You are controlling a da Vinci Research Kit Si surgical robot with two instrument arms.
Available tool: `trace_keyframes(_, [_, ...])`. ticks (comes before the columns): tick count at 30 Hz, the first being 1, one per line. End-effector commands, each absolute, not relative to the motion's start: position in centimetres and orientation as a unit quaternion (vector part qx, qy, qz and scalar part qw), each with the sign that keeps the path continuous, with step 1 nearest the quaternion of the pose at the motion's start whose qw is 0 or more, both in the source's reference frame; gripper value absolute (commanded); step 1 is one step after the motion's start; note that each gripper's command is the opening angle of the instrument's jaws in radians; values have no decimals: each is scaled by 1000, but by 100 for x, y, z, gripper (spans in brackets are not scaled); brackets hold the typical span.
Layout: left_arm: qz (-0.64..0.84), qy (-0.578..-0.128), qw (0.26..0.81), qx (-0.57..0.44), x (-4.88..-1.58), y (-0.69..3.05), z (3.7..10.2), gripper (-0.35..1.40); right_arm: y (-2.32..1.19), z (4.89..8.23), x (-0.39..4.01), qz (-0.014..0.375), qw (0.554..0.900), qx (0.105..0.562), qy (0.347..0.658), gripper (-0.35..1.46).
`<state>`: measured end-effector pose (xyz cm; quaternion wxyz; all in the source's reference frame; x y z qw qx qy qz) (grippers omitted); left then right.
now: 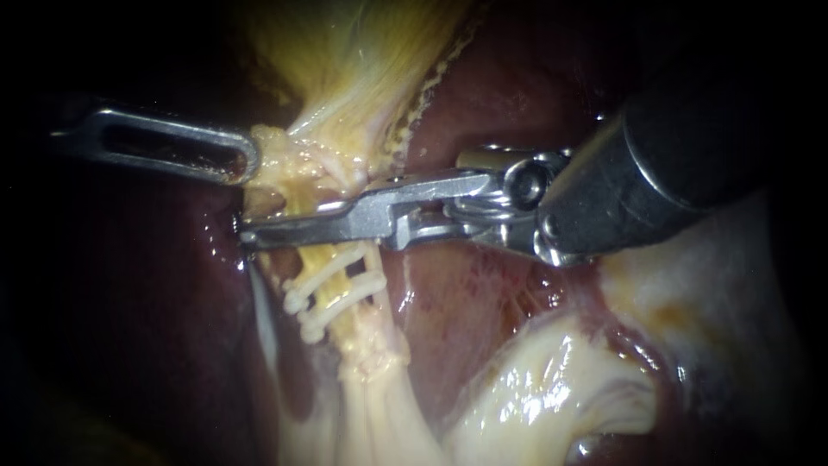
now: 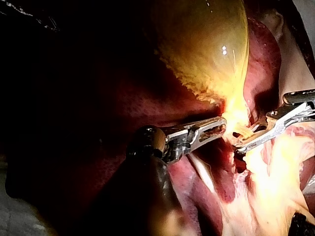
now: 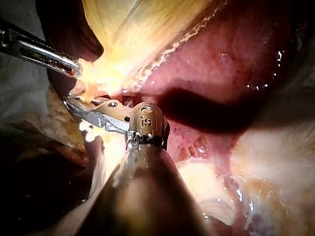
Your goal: Going back third clip left tube
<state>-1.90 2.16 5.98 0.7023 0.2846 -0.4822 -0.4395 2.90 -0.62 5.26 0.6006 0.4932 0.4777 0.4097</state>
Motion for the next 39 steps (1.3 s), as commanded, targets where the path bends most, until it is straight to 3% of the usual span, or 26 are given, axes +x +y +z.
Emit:
trace_keyframes(1, [-437, -483, 704, 283, -190, 216, 598, -35, -62, 527, 290, 410, 600, 493, 478, -35])
trace_keyframes(5, [-436, -483, 704, 284, -190, 216, 598, -35, -60, 529, 290, 405, 604, 489, 482, -35])
trace_keyframes(9, [-436, -483, 704, 284, -190, 216, 599, -35, -67, 542, 291, 382, 620, 471, 498, 25])
trace_keyframes(13, [-436, -483, 704, 284, -190, 215, 599, -35, -78, 570, 294, 365, 632, 455, 510, 44])
trace_keyframes(17, [-436, -483, 704, 284, -190, 215, 599, -35, -82, 593, 289, 351, 652, 409, 533, 49])
trace_keyframes(19, [-436, -483, 704, 284, -189, 215, 599, -35, -82, 597, 283, 342, 670, 360, 553, 50])
trace_keyframes(22, [-436, -483, 704, 284, -188, 215, 599, -35, -84, 593, 268, 299, 696, 304, 577, 50])
trace_keyframes(28, [-436, -483, 704, 285, -187, 215, 598, -35, -90, 569, 227, 214, 726, 247, 605, 50])
trace_keyframes(31, [-436, -483, 704, 285, -187, 214, 598, -35, -92, 553, 209, 183, 740, 232, 605, 50])
trace_keyframes(39, [-436, -483, 704, 285, -187, 214, 598, -35, -93, 509, 167, 107, 796, 219, 554, 50])
